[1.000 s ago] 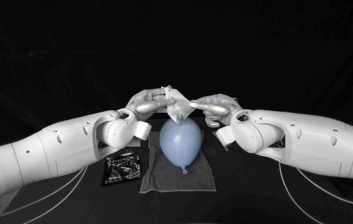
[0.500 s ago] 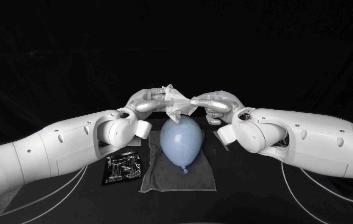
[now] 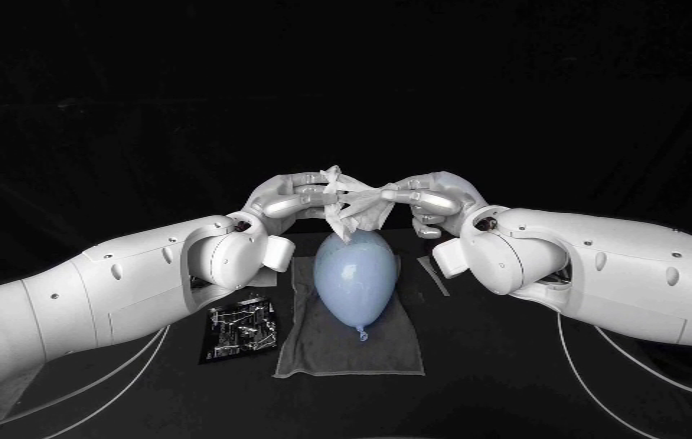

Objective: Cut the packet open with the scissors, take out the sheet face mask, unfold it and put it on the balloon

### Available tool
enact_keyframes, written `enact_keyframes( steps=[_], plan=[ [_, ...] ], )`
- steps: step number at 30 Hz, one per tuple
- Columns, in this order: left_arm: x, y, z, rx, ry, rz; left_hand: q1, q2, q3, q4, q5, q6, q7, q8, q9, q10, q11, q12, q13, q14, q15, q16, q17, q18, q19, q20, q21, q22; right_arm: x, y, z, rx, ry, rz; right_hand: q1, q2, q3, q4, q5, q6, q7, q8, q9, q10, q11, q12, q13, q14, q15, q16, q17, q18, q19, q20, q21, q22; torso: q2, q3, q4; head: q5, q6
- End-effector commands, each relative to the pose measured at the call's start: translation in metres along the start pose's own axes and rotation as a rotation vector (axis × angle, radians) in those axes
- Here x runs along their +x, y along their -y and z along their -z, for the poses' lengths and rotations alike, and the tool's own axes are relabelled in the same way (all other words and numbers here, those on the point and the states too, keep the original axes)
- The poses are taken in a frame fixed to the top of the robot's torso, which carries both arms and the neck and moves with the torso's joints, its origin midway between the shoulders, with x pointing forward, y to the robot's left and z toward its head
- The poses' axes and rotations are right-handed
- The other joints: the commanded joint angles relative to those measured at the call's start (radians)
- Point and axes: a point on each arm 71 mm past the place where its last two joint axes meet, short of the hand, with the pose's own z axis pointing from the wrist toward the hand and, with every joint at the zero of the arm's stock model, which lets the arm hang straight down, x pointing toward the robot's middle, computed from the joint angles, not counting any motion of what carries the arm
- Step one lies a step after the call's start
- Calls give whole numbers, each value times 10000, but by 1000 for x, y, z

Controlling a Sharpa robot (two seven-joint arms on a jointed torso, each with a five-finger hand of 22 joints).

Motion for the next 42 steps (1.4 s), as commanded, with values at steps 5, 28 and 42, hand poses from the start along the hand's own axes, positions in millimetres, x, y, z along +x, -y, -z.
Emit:
enact_keyframes(
  steps=[5,28,42],
  plan=[
    [-1,1,0,45,-60,158,39,77,-27,-131,-13,32,5,-39,-17,5,-83,-38,-12,175,-62,-4,68,52,-94,-122,134,80,-1,-4,2,-339,33,187,-108,37,674,-567,11,-26,-43,64,23,295,-287,-13,458,1074,-21,69,2633,-8,311,-34,103,1926,-2,3,-7,10,-7],
    [2,-3,0,-579,-444,-456,-2073,-355,-876,967,-15,-990,40,-461,-208,-2287,905,-26,-1,-2624,1237,-705,-540,-13,-2163,1584,-1439,-896,3,-14,2,-654,-37,301,-134,28,728,-582,11,-27,-44,77,30,296,-289,-19,455,1074,-23,69,2633,-12,317,-37,123,1931,-7,-2,-4,-43,0],
    [-6,-12,-4,-1607,574,-1991,-1269,-63,-3399,2440,-18,-1225,391,-194,-78,-3031,1029,427,41,-3352,1383,-513,-1096,994,-2163,2671,-2357,-1592,2,-50,-7,-1399,120,723,-154,19,762,-591,11,-26,-45,86,36,300,-290,-15,461,1074,-24,69,2633,-13,320,-39,131,1934,2,-4,2,-110,0]
  ],
)
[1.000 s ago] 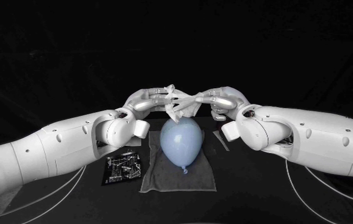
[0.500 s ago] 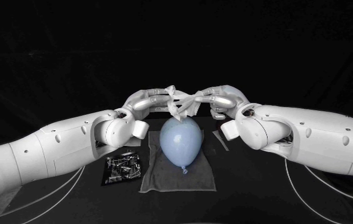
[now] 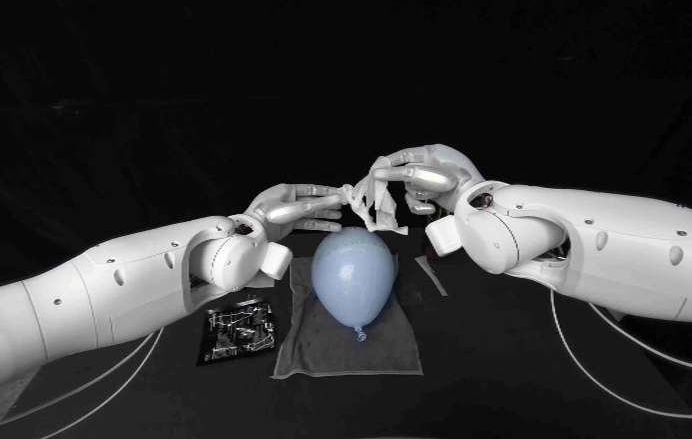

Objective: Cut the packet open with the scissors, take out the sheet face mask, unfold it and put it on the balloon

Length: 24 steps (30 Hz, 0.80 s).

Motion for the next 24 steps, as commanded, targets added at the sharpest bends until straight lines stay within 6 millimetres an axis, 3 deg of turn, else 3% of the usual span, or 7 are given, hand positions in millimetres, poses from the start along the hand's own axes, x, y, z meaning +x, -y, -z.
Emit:
enact_keyframes(
  steps=[1,8,13,18,19,23,24],
  plan=[
    [-6,-4,-2,-518,662,-811,160,19,-185,104,-18,120,587,105,38,-50,-71,73,6,-1,-48,43,-32,199,16,60,-74,-8,-3,-10,-4,-371,129,296,-31,71,37,6,68,41,-6,68,13,139,-133,4,462,1078,-30,35,2627,-10,307,-19,64,1935,5,1,6,-21,-12],
    [-16,-5,-4,-603,1109,-1224,425,53,-593,557,-18,312,851,341,128,-2,-170,301,20,137,-125,246,-62,249,123,52,-137,8,-9,-22,-9,-401,221,497,-61,57,93,-11,69,44,-9,84,22,156,-137,27,482,1078,-34,35,2627,-15,317,-24,93,1943,-3,5,4,-20,19],
    [-30,-4,-2,-369,1624,-1544,666,92,-811,951,-8,689,940,785,288,305,-287,781,74,565,-299,958,150,295,697,-71,77,66,-11,-29,-14,-357,241,675,-64,55,100,-13,69,44,-9,86,23,150,-137,13,471,1078,-35,35,2627,-14,316,-25,89,1941,-8,4,-4,-23,74],
    [-44,-5,4,-295,2120,-1443,384,30,-1385,1902,3,702,855,1387,502,547,-481,1624,268,1183,-597,2413,838,290,1770,-439,568,189,-15,-34,-19,-356,630,882,-80,48,145,-26,69,42,-11,94,28,156,-140,17,477,1078,-37,35,2627,-10,313,-30,75,1937,1,13,3,-69,100],
    [-45,-5,5,-273,2142,-1406,367,39,-1453,1986,-14,717,834,1489,539,570,-530,1741,300,1272,-623,2626,949,299,1910,-500,637,209,-17,-35,-20,-359,775,934,-80,48,145,-26,69,42,-11,94,28,156,-140,17,477,1078,-37,35,2627,-10,313,-30,75,1937,4,9,7,-82,101],
    [-40,-6,9,-198,1738,-1294,575,234,-1547,1998,-5,1416,333,2477,956,1531,-1027,3080,852,2693,-1350,4820,2193,260,3537,-1200,1732,700,-22,-37,-24,-359,1342,1082,-93,40,180,-37,69,42,-12,101,32,160,-142,20,481,1078,-41,35,2627,-12,317,-33,85,1940,19,-9,11,-185,143],
    [-36,-7,9,-159,1529,-1274,626,288,-1525,1994,-14,1473,308,2561,994,1574,-1115,3218,919,2686,-1375,5046,2352,271,3610,-1271,1830,754,-23,-38,-24,-358,1472,1110,-107,31,215,-49,69,45,-14,110,37,167,-144,28,488,1078,-44,35,2627,-13,321,-37,93,1941,19,-9,11,-185,143]
  ],
)
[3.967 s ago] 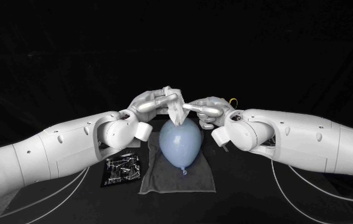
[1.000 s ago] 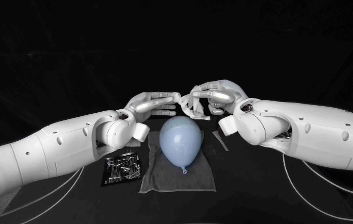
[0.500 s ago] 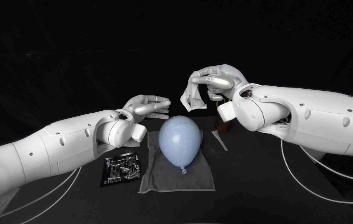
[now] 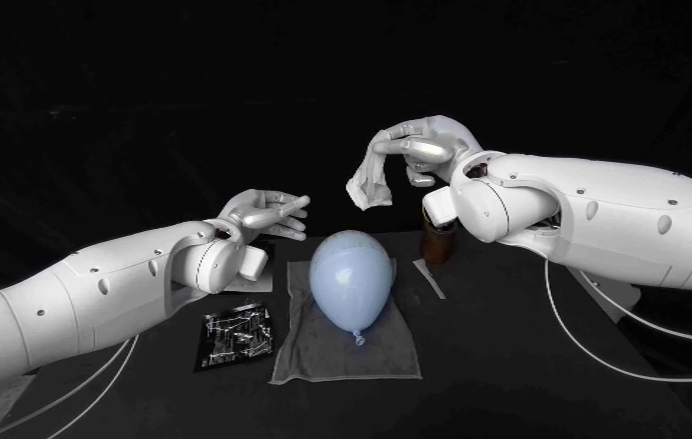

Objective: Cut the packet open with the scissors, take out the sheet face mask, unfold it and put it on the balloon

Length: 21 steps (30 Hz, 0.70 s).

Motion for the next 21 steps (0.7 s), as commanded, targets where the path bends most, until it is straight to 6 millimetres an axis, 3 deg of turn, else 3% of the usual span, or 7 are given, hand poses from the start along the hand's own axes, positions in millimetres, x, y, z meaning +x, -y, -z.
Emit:
enact_keyframes(
  steps=[1,4,7,11,14,19,21],
  plan=[
    [13,3,3,442,-584,46,387,233,116,-61,5,609,-101,485,226,546,-388,710,330,431,-392,1172,750,149,612,-377,603,315,-6,-1,-3,59,754,338,-106,34,89,19,24,68,3,61,19,132,-74,47,495,1079,-45,53,2635,-11,339,-25,8,1943,17,-18,4,-78,32],
    [34,4,8,654,-1625,255,577,370,350,55,-19,1038,-394,490,243,935,-684,862,398,639,-633,1861,1221,127,874,-643,1029,567,-7,-2,-5,73,1048,425,-120,23,122,8,24,70,1,69,23,130,-76,35,487,1079,-48,53,2635,-7,336,-28,-5,1938,7,-12,3,-19,39],
    [51,6,11,786,-2178,503,-18,170,268,105,33,1044,-335,-108,20,1134,-618,356,163,6,-533,2021,1520,16,430,-644,1160,718,-4,-3,-8,60,1148,496,-120,23,122,8,24,70,1,69,23,130,-76,35,487,1079,-48,53,2635,-7,336,-28,-5,1938,10,-6,-7,4,49],
    [64,7,11,871,-2513,698,-457,-40,-188,46,-9,853,1,-881,-217,906,-199,-607,-213,-1722,76,899,1080,-213,-1520,-110,43,208,-1,-5,-10,16,1232,603,-120,23,122,8,24,70,1,69,23,130,-76,35,487,1079,-48,53,2635,-7,336,-28,-5,1938,5,2,-14,-23,86],
    [71,9,10,960,-2565,738,-389,-110,-451,-6,-10,713,153,-1156,-273,536,-27,-966,-344,-2060,244,724,969,-211,-1914,120,-249,48,2,-6,-12,-12,1343,687,-135,14,158,-3,23,71,0,76,27,130,-78,26,481,1079,-51,53,2635,-6,336,-32,-10,1936,16,6,-20,-25,104],
    [78,15,8,1279,-2414,527,81,-64,-695,-82,-9,528,164,-1449,-298,97,131,-1162,-442,-2830,461,761,928,-218,-2563,482,-710,-199,5,-7,-15,-51,1421,758,-135,14,158,-3,23,71,0,76,27,130,-78,26,481,1079,-51,53,2635,-6,336,-32,-10,1936,15,7,-10,-9,118],
    [80,18,6,1434,-2250,429,322,-43,-872,-93,-9,210,158,-1703,-358,-335,331,-1250,-508,-3490,675,849,927,-242,-2995,712,-1010,-356,8,-8,-15,-82,1402,785,-141,10,175,-8,23,72,-1,79,29,128,-80,16,474,1079,-53,53,2635,-3,334,-34,-21,1933,12,6,-5,-2,114]
  ],
)
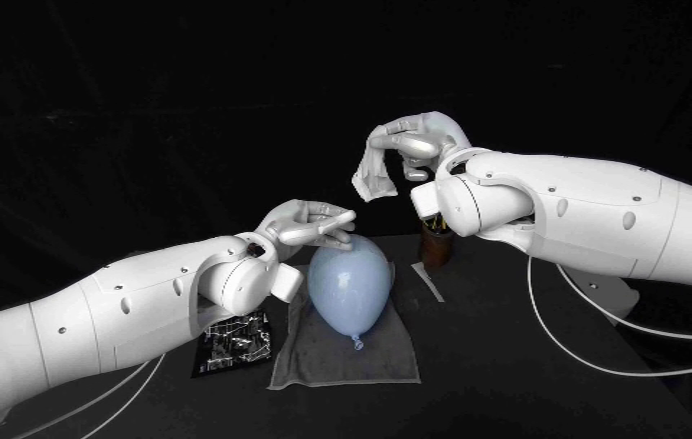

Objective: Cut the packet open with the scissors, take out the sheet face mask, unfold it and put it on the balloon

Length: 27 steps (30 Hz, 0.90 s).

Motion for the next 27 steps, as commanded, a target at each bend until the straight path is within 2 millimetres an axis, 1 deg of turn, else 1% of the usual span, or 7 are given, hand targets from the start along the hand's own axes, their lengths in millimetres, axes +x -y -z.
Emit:
enact_keyframes(
  steps=[1,6,8,13,17,21,27],
  plan=[
    [4,7,-4,584,179,-299,252,39,-178,-1,-9,-239,59,-197,-38,-335,139,-32,-46,-550,162,209,7,-109,-301,209,-232,-126,2,-3,-1,-174,242,251,-85,-15,88,-6,27,73,-31,32,17,150,-70,16,485,1080,-53,42,2626,-1,325,-22,-18,1937,-3,-1,8,46,1],
    [8,12,-9,681,613,-368,359,135,-644,96,-9,-458,351,-385,-29,-516,127,334,13,-504,90,1381,342,223,387,227,161,34,10,-7,-2,-265,132,268,-85,-15,88,-6,27,73,-31,32,17,150,-70,16,485,1080,-53,42,2626,-1,325,-22,-18,1937,-5,-4,1,116,50],
    [10,13,-11,643,724,-359,375,246,-901,94,14,-370,305,-356,26,-478,-15,715,140,-29,-130,2467,736,223,1555,-165,993,438,13,-8,-2,-317,88,279,-85,-15,88,-6,27,73,-31,32,17,150,-70,16,485,1080,-53,42,2626,-1,325,-22,-18,1937,-9,-4,5,126,59],
    [14,14,-15,343,973,-267,471,459,-1402,96,2,-404,80,-355,104,-307,-293,1877,651,1095,-570,4457,1442,220,2895,-757,2695,1411,20,-14,-3,-473,15,334,-95,-16,118,-12,27,72,-31,36,19,155,-71,20,489,1080,-55,42,2626,-3,328,-25,-11,1938,-15,-11,16,178,116],
    [15,13,-17,127,1158,-156,614,670,-1927,101,-42,-472,6,-289,212,-751,-479,3400,1473,1509,-739,5465,1766,146,2641,-966,4329,2564,25,-18,-4,-578,-54,367,-98,-16,127,-14,27,72,-31,37,20,155,-72,18,488,1080,-56,42,2626,-3,329,-25,-9,1939,-11,-7,22,233,147],
    [14,11,-18,-151,1330,22,576,818,-2314,104,-43,-400,-45,-87,338,-1089,-452,4431,2005,1568,-793,5767,1817,168,2100,-933,5264,3273,30,-20,-4,-653,-135,378,-102,-17,138,-16,27,73,-32,39,21,155,-72,16,487,1080,-56,42,2626,-3,330,-26,-7,1939,-9,-2,16,267,163],
    [9,8,-20,-587,1722,241,293,1054,-2693,132,-17,-179,-84,239,491,-1344,-489,5012,2258,1572,-795,5864,1777,214,1687,-899,5823,3696,35,-24,-3,-771,-293,389,-102,-17,138,-16,27,73,-32,39,21,155,-72,16,487,1080,-56,42,2626,-3,330,-26,-7,1939,-10,-6,15,291,188]
  ],
)
